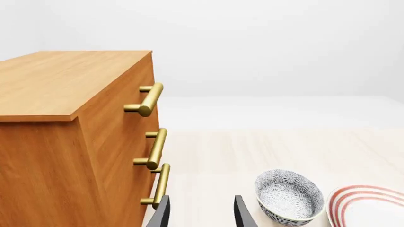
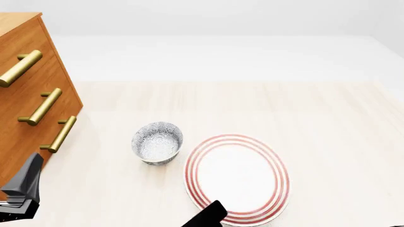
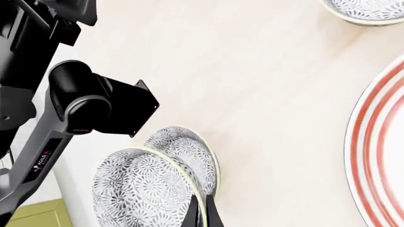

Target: Stack the bowl in the middle on the bowl at the back.

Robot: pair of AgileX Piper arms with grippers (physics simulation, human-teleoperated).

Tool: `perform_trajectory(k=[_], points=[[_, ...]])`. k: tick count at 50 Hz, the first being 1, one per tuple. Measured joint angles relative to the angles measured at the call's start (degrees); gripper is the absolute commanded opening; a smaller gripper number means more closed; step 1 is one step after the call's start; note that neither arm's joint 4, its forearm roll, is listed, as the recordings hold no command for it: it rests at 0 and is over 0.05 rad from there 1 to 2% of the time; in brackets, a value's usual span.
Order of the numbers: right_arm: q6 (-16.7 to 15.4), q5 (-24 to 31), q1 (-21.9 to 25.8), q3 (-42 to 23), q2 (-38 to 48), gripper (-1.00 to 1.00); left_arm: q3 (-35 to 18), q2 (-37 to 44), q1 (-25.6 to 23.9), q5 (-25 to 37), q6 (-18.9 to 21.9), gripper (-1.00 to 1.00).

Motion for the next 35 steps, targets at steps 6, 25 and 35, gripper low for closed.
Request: perform_trajectory(k=[6, 25, 35], points=[[-0.1, -1.1, 0.1, -0.5, 1.6, -1.00, 0.0, 0.0, 0.0, 0.0, 0.0, 1.00], [0.2, -5.8, 1.1, -1.6, 8.4, -1.00, 0.0, 0.0, 0.0, 0.0, 0.0, 1.00], [0.6, -8.2, 1.5, -2.5, 11.3, -1.00, 0.0, 0.0, 0.0, 0.0, 0.0, 1.00]])
